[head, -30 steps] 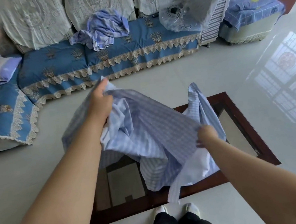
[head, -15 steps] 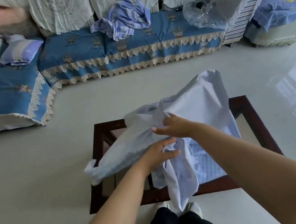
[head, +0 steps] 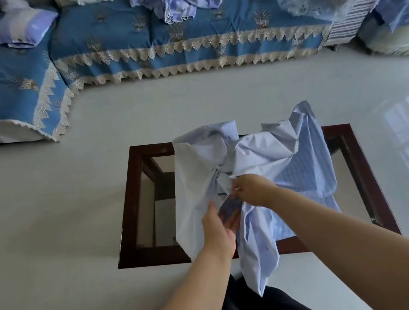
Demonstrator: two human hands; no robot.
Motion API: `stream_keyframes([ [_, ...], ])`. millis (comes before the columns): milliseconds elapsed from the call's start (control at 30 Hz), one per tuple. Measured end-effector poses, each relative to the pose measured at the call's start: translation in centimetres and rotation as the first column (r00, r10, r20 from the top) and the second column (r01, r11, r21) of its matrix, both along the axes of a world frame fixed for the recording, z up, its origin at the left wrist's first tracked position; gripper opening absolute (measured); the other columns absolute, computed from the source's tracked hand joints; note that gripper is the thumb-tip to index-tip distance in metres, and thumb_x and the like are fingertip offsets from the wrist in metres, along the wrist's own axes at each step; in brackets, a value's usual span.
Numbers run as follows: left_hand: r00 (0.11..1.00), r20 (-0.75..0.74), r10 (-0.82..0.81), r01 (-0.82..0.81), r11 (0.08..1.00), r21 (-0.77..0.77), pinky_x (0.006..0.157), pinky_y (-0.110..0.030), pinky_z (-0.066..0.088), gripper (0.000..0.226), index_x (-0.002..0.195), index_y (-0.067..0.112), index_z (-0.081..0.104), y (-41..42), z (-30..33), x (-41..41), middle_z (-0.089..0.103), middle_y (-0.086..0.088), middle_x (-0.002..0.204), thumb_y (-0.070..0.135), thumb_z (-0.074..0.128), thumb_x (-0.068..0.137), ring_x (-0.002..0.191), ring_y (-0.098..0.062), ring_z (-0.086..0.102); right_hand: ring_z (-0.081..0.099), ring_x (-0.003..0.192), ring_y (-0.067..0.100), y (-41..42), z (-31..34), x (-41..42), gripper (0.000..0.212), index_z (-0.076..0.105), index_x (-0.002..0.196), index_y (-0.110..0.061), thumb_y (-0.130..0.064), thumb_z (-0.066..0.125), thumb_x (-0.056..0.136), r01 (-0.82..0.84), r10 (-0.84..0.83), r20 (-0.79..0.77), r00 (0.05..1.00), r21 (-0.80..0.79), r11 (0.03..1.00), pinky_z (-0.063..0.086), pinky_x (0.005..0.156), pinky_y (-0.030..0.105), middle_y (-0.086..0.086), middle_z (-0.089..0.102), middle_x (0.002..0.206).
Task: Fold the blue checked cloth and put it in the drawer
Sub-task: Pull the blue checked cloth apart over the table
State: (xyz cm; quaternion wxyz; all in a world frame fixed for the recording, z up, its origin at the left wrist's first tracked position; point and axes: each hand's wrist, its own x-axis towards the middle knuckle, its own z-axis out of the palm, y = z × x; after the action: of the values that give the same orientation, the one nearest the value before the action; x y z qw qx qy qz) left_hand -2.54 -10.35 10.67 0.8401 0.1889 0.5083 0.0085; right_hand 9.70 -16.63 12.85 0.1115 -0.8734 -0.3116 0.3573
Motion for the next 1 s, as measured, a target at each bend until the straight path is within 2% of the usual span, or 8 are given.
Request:
stream_keyframes([
  [167, 0.983, -0.170, 0.068, -0.094, 0.984, -0.152, 0.098, -0.044, 0.046, 0.045, 0.123, 0.000, 0.050, 3.1, -1.8, -0.9, 0.057, -0.025, 0.114, 0.035, 0.054, 0.095, 0.103, -0.038, 0.058, 0.058, 0.088, 0.023, -1.8, -0.4, -0.6, 0.019, 0.065, 0.097, -0.017, -0.017, 0.047, 0.093, 0.182, -0.181, -0.018, 0.983, 0.097, 0.979, 0.048, 0.079, 0.034, 0.004, 0.064, 0.098],
  [300, 0.914, -0.401, 0.065, 0.001, 0.987, 0.162, 0.086, -0.040, 0.048, 0.032, 0.118, -0.002, 0.051, 6.9, -2.6, -0.5, 0.055, -0.019, 0.108, 0.015, 0.058, 0.092, 0.093, -0.034, 0.057, 0.057, 0.093, 0.019, -3.6, -1.2, -1.7, 0.021, 0.069, 0.100, -0.020, -0.022, 0.049, 0.094, 0.087, -0.083, -0.081, 0.993, 0.037, 0.996, 0.045, 0.081, 0.031, 0.001, 0.064, 0.100],
  [400, 0.834, -0.533, 0.140, 0.228, 0.794, 0.564, 0.092, -0.041, 0.045, 0.036, 0.128, 0.001, 0.049, 9.6, -2.0, 1.2, 0.055, -0.021, 0.121, 0.009, 0.048, 0.093, 0.114, -0.036, 0.055, 0.055, 0.085, 0.016, -4.1, -1.6, -2.7, 0.014, 0.068, 0.085, -0.020, -0.028, 0.058, 0.090, 0.176, -0.163, -0.130, 0.978, 0.098, 0.979, 0.040, 0.072, 0.028, -0.002, 0.060, 0.087],
  [500, 0.964, -0.232, 0.131, 0.126, 0.545, 0.829, 0.097, -0.038, 0.043, 0.031, 0.126, 0.010, 0.051, 11.5, 0.6, 3.8, 0.055, -0.011, 0.117, 0.011, 0.045, 0.096, 0.113, -0.027, 0.055, 0.060, 0.081, 0.024, -4.6, -0.8, -2.9, 0.032, 0.068, 0.075, -0.021, -0.040, 0.051, 0.094, 0.529, -0.463, -0.269, 0.844, 0.282, 0.800, 0.044, 0.072, 0.033, 0.005, 0.067, 0.084],
  [567, 0.979, -0.144, -0.144, 0.187, 0.361, 0.913, 0.092, -0.027, 0.045, 0.031, 0.122, 0.018, 0.057, 10.8, 3.7, 5.7, 0.059, 0.000, 0.119, 0.007, 0.048, 0.094, 0.105, -0.014, 0.057, 0.062, 0.088, 0.026, -4.9, -0.3, -2.6, 0.027, 0.069, 0.095, -0.023, -0.031, 0.044, 0.099, 0.564, -0.536, -0.186, 0.823, 0.382, 0.733, 0.042, 0.075, 0.031, 0.005, 0.070, 0.091],
  [733, 0.526, -0.236, -0.817, 0.520, 0.089, 0.850, 0.094, -0.013, 0.044, 0.025, 0.120, 0.019, 0.061, 3.8, 8.5, 7.6, 0.063, 0.006, 0.121, 0.020, 0.049, 0.098, 0.104, 0.000, 0.058, 0.061, 0.078, 0.032, -3.1, 2.5, -2.4, 0.026, 0.046, 0.117, -0.009, -0.010, 0.044, 0.092, 0.275, -0.430, 0.069, 0.900, 0.676, 0.684, 0.043, 0.070, 0.035, 0.005, 0.065, 0.076],
  [900, 0.394, -0.163, -0.904, 0.568, 0.100, 0.817, 0.099, -0.018, 0.043, 0.059, 0.128, 0.033, 0.049, 3.5, 8.3, 7.1, 0.050, 0.017, 0.131, 0.036, 0.076, 0.076, 0.120, 0.003, 0.046, 0.064, 0.089, 0.018, -4.4, 3.9, -2.3, 0.031, 0.042, 0.122, -0.022, -0.038, 0.044, 0.095, 0.530, -0.432, -0.319, 0.844, 0.627, 0.571, 0.053, 0.075, 0.035, 0.004, 0.066, 0.100],
  [1000, 0.335, -0.293, -0.896, 0.554, -0.064, 0.830, 0.099, -0.018, 0.040, 0.066, 0.131, 0.039, 0.046, 3.5, 7.7, 6.9, 0.047, 0.016, 0.136, 0.022, 0.078, 0.077, 0.124, 0.001, 0.043, 0.063, 0.087, 0.010, -5.8, 4.2, -2.0, 0.027, 0.054, 0.116, -0.022, -0.016, 0.037, 0.095, 0.742, -0.438, -0.599, 0.670, 0.545, 0.390, 0.051, 0.071, 0.018, 0.000, 0.065, 0.095],
])
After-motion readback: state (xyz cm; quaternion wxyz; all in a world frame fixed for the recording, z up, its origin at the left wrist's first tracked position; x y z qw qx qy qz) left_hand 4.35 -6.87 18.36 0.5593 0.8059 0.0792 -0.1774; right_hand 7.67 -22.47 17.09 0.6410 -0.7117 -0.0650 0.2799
